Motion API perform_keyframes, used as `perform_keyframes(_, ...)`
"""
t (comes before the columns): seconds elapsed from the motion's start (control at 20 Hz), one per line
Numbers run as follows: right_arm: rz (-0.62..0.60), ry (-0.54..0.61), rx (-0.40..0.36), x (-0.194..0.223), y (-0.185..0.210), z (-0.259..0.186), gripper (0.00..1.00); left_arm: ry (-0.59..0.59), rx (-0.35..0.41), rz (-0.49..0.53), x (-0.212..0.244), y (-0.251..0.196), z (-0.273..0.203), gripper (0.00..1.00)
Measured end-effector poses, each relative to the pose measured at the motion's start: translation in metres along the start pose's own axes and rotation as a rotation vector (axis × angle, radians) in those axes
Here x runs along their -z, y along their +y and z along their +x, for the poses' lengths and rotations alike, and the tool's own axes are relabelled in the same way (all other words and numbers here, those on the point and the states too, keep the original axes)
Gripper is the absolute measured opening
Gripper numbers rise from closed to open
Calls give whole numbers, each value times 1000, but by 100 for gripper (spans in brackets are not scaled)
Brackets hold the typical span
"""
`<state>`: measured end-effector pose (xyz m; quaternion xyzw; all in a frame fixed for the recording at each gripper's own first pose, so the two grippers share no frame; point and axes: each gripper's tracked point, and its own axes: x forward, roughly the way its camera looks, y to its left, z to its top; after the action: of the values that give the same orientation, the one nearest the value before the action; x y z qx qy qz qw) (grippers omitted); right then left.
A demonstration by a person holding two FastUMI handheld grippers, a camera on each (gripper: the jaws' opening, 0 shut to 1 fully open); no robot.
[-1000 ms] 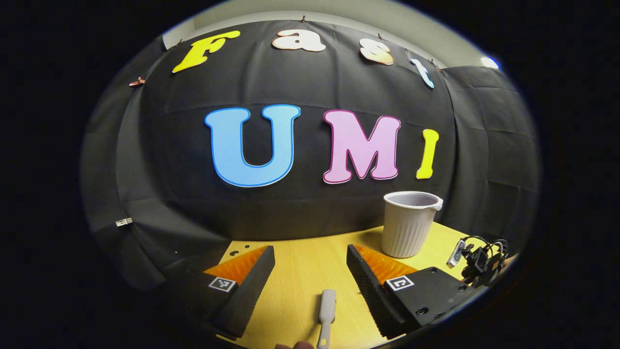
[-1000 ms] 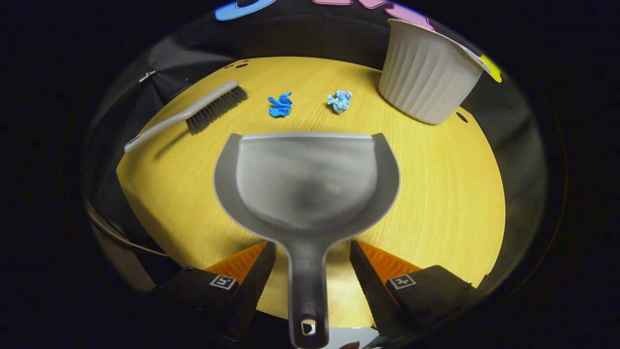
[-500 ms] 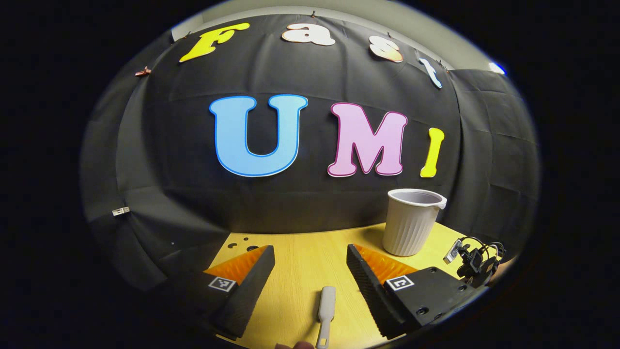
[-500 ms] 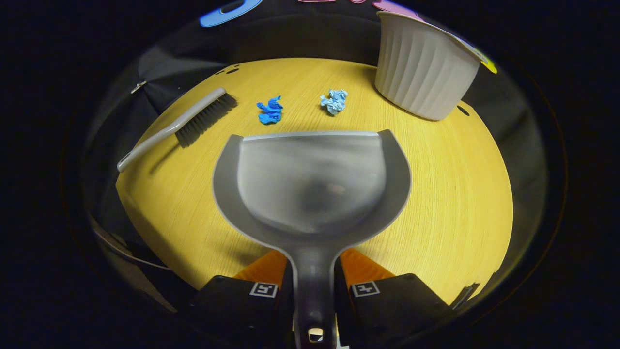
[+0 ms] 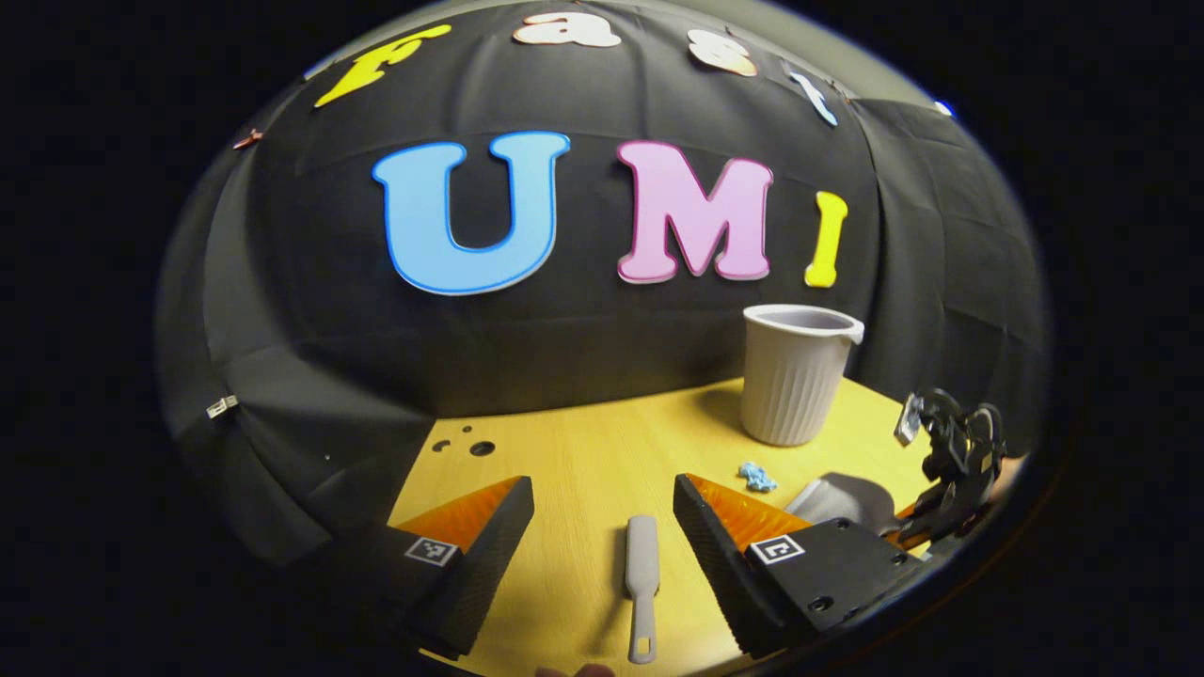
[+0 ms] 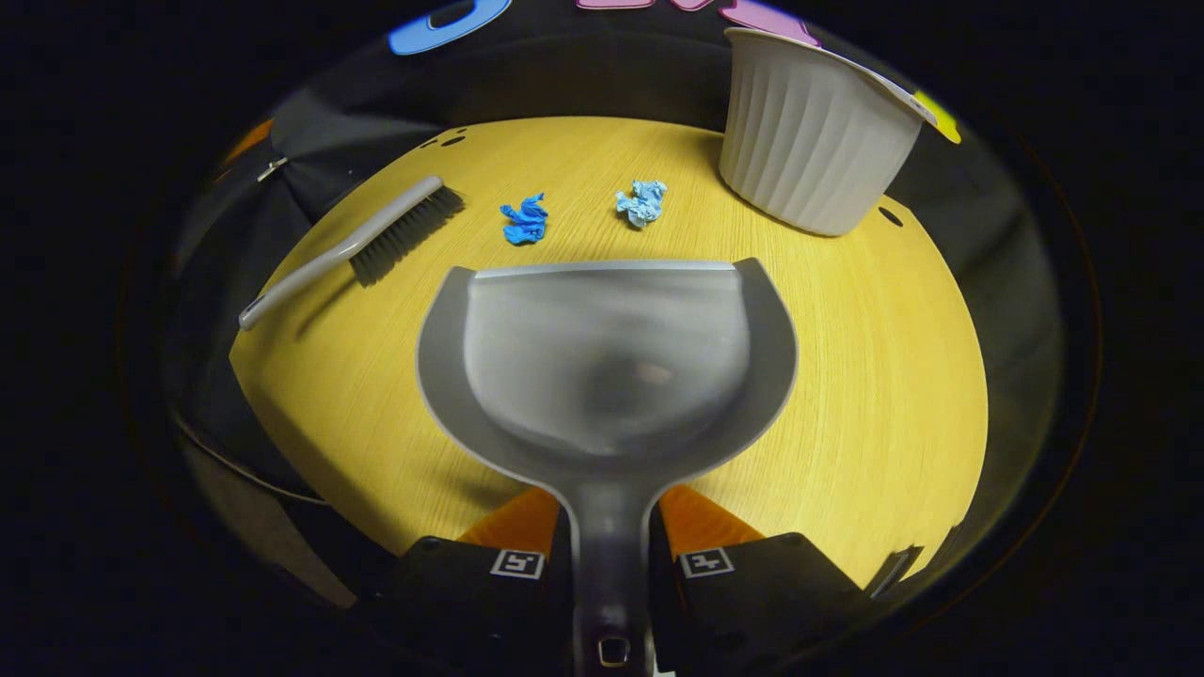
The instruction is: Pick up the small broom and dustpan from the desktop, sweep the trash into the dustpan with the broom, and then empty the trash into the garbage bin.
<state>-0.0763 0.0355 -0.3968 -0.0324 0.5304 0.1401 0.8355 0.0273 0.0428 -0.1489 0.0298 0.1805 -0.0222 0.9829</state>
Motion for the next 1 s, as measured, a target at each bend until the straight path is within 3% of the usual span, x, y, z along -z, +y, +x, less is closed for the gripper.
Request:
perform_keyframes(0.45, -8, -19, -30, -2, -2, -18, 37, 414, 87, 86, 128, -25, 37, 97)
perform_keyframes(0.7, 3, -25, -14, 0, -8, -23, 37, 548, 108, 73, 167, -33, 56, 98)
perform_keyframes(1.0, 12, -24, -2, 2, -8, -25, 37, 667, 79, 31, 205, -32, 73, 98)
